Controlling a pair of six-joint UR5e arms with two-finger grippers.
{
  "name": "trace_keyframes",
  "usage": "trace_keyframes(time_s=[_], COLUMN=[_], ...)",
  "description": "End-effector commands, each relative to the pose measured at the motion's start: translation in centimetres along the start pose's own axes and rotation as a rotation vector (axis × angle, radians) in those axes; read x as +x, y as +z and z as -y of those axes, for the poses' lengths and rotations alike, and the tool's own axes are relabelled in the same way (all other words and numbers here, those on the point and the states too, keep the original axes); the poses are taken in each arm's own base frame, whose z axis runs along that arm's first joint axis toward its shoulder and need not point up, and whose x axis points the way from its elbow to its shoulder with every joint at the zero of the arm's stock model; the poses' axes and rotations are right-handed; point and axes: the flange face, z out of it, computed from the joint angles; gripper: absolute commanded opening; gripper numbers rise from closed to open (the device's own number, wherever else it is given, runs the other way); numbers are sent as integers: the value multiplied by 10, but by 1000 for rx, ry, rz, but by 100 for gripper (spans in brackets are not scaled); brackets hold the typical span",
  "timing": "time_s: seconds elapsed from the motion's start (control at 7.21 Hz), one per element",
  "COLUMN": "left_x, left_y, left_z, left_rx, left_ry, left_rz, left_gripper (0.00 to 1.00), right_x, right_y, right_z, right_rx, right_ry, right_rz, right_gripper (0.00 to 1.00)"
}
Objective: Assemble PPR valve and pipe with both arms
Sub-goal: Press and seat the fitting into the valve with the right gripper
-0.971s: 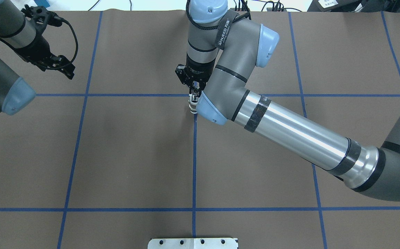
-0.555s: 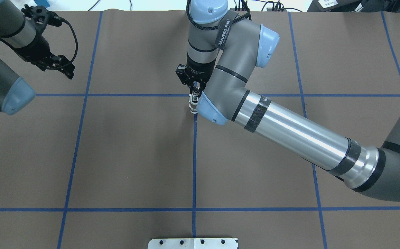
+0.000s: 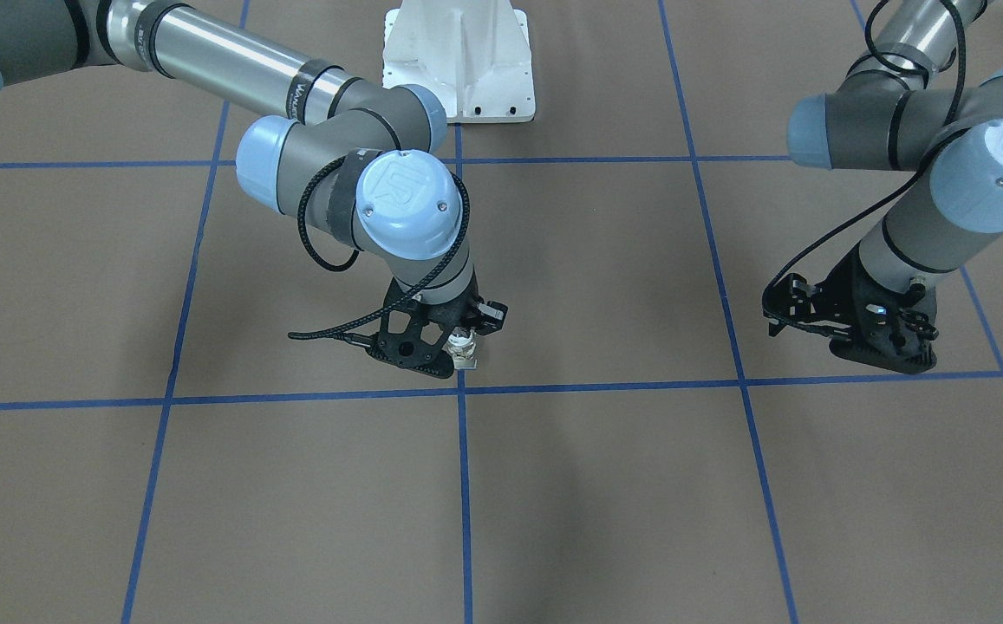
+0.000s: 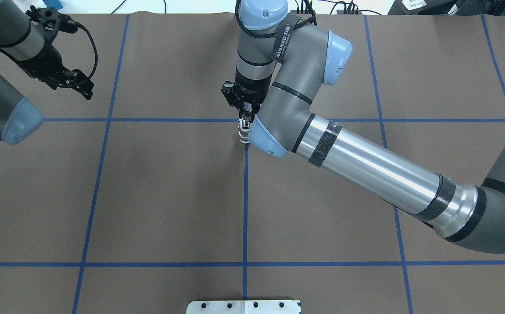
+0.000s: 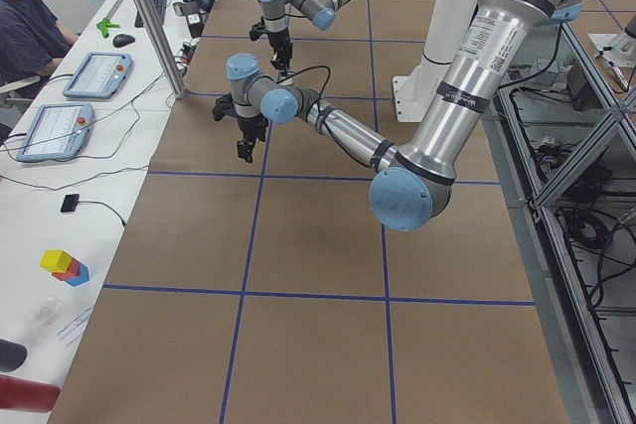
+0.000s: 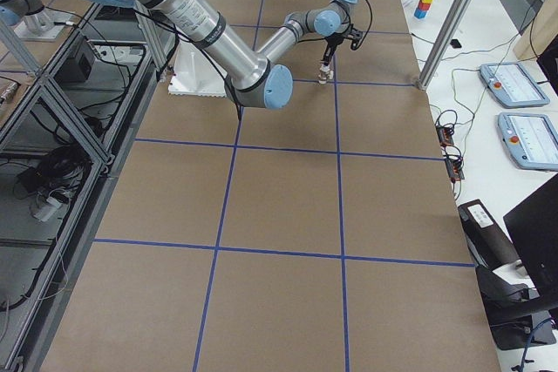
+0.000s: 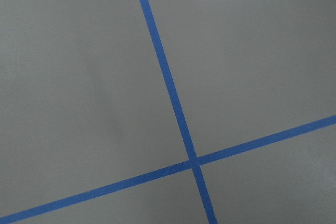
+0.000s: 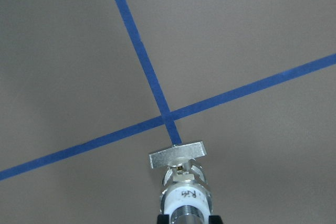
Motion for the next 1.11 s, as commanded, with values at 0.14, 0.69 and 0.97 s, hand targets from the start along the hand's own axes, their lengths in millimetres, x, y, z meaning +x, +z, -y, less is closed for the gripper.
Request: trace_keyframes(time_s=[0.14, 0.69, 0.97], left_x=[0, 0, 0], left_y=[0, -1, 0], left_z=[0, 0, 0], left_rx=[0, 2, 0], left_ry=[0, 1, -1], left_rz=[0, 1, 0], left_gripper=[100, 100, 100], right_x=[0, 0, 2], right_y=[6, 6, 7], right_z=[4, 3, 4], right_rx=[2, 1, 1], right_ry=[-8, -11, -9], right_rz=[11, 15, 14], right_gripper=[0, 99, 100])
